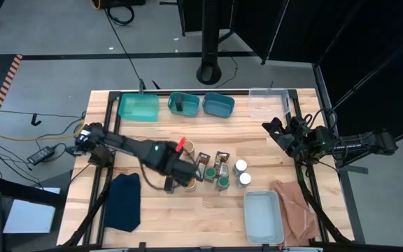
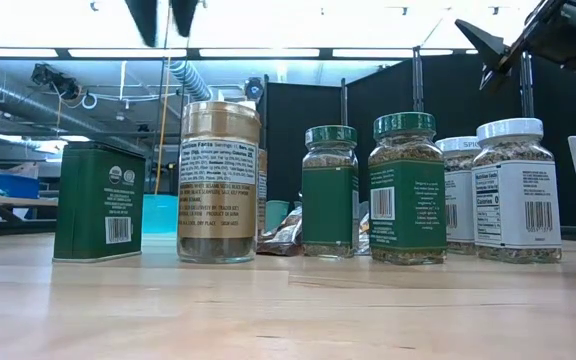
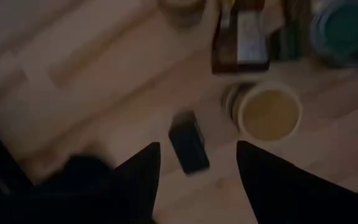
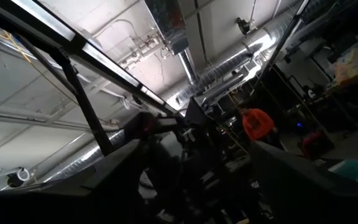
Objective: Sort spices by type
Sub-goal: Put the black seasoning can into the green bin
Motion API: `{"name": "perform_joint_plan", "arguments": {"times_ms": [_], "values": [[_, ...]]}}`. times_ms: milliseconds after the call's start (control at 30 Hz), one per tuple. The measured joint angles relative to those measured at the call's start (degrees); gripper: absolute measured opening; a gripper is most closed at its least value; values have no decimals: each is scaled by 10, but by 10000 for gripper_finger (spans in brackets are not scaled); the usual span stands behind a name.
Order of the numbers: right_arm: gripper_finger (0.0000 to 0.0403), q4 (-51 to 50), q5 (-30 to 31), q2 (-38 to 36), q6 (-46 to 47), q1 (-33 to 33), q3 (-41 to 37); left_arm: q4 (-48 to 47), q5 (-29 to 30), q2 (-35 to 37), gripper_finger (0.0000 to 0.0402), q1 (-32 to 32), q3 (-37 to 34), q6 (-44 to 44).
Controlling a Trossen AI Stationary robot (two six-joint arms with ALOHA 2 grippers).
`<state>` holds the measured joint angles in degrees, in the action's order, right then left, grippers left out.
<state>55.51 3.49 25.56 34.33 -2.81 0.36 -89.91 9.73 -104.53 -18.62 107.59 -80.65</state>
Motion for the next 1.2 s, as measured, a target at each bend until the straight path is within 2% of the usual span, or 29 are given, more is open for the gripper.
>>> {"name": "perform_joint_plan", "arguments": {"times_ms": [167, 333, 567, 1033, 1200], "values": [[307, -1, 1, 0, 0, 0, 0, 1, -15, 0, 225, -36, -27, -99], [307, -1, 1, 0, 0, 0, 0, 33, -18, 0, 231, -52, -54, -141], [307, -3, -1, 0, 17, 0, 0, 130, -36, 0, 235, -53, -117, -147], [307, -4, -1, 0, 16, 0, 0, 146, -34, 0, 235, -51, -165, -172], [307, -4, -1, 0, 15, 0, 0, 186, -30, 12, 235, -50, -197, -176]]}}
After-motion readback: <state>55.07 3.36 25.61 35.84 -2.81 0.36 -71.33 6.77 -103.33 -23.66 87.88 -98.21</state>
